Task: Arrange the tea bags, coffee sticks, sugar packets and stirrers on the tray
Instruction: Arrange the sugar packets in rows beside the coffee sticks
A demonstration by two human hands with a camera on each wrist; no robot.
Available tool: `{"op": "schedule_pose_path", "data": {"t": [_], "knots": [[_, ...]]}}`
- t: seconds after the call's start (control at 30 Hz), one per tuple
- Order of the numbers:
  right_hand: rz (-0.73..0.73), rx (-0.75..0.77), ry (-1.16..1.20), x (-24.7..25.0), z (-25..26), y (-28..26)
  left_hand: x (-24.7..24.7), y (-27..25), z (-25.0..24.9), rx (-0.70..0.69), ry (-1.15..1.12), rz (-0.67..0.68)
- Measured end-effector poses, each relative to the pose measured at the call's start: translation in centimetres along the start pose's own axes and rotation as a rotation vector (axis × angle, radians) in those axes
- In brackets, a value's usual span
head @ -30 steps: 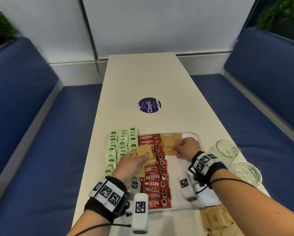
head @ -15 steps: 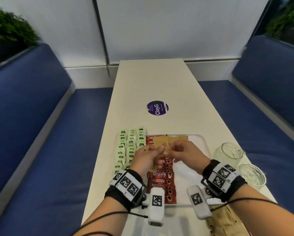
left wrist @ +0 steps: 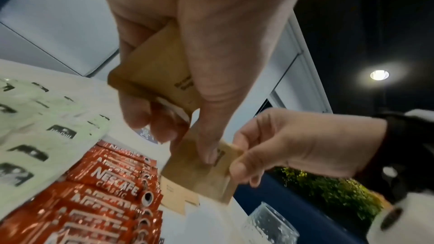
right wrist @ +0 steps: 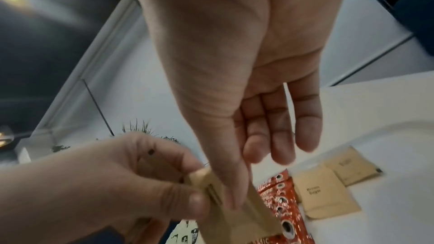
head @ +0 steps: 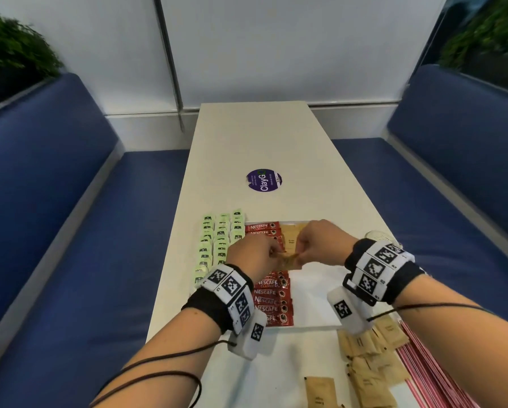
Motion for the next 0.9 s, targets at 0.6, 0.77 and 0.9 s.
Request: {"op": "schedule_pose_path", "data": {"t": [0.6,0.77,0.9], "knots": [[-0.256,-0.495,0.669,-3.5,-9.9,3.1,-4.5,0.7,2.8,0.513,-1.224,0.171],[-0.116,-0.578,0.467,-5.2,-12.4,4.2,-4.8,1.3,4.1,0.492,-1.347,0.140],[-0.094,-0.602,0.454,-5.9,-12.8,4.9,-4.7,1.7,4.7,0.496,-1.473,0.125]]}}
Point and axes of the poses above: each hand's wrist, its own y-axis towards the middle knuckle, its own x-axis out of the back of the hand, z = x × y, the point moved 6 cm from there along y, towards the middle knuckle, and after that the axes turned 3 degrees about -z, right-handed, at the moved point
